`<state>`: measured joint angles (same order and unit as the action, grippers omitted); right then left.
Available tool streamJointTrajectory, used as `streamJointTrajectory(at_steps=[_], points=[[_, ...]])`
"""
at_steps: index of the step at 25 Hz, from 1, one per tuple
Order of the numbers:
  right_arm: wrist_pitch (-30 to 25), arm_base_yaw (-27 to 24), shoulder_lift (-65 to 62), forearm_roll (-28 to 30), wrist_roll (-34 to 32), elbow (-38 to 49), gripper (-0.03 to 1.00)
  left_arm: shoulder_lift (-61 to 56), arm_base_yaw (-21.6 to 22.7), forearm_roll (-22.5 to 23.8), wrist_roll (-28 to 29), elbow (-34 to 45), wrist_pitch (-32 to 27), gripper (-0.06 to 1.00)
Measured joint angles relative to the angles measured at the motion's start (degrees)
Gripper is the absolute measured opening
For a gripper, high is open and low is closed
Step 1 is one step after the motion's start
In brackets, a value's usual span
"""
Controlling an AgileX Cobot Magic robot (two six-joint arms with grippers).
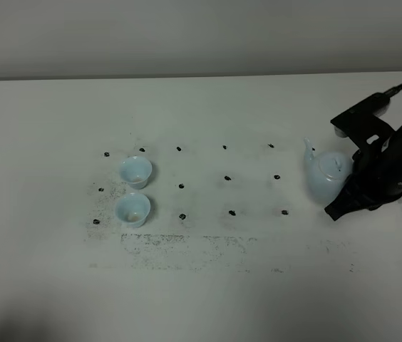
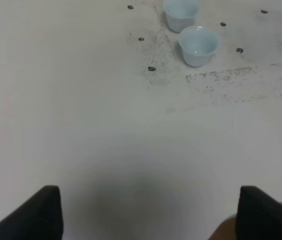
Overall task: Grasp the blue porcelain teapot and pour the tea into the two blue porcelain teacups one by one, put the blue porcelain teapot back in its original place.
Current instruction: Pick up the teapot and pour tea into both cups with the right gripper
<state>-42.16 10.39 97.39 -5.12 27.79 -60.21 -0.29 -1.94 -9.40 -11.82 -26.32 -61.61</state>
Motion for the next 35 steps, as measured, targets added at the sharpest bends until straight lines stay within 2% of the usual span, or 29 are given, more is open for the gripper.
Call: streamJointTrajectory(at_steps=[7,14,18,22,27,35], points=[[-2.19,3.72,4.12,0.63,18.64,-14.19,0.04,0.00,0.00,0.00,0.00,0.00,0.00,0.68],[-5.52,9.37,17.74,3.47,30.81,-30.93,0.04,0.00,0.00,0.00,0.00,0.00,0.00,0.68],[-6.04,12.59,23.78,5.12,34.35,-38.49,0.04,0.00,0.00,0.00,0.00,0.00,0.00,0.68],[-5.99,14.69,27.27,8.33,36.73,-42.29,0.04,0.00,0.00,0.00,0.00,0.00,0.00,0.68],[-3.98,16.44,29.30,13.82,37.19,-42.48,0.04,0.00,0.00,0.00,0.00,0.00,0.00,0.68],[1.04,19.34,29.65,17.10,37.24,-42.48,0.04,0.00,0.00,0.00,0.00,0.00,0.00,0.68]])
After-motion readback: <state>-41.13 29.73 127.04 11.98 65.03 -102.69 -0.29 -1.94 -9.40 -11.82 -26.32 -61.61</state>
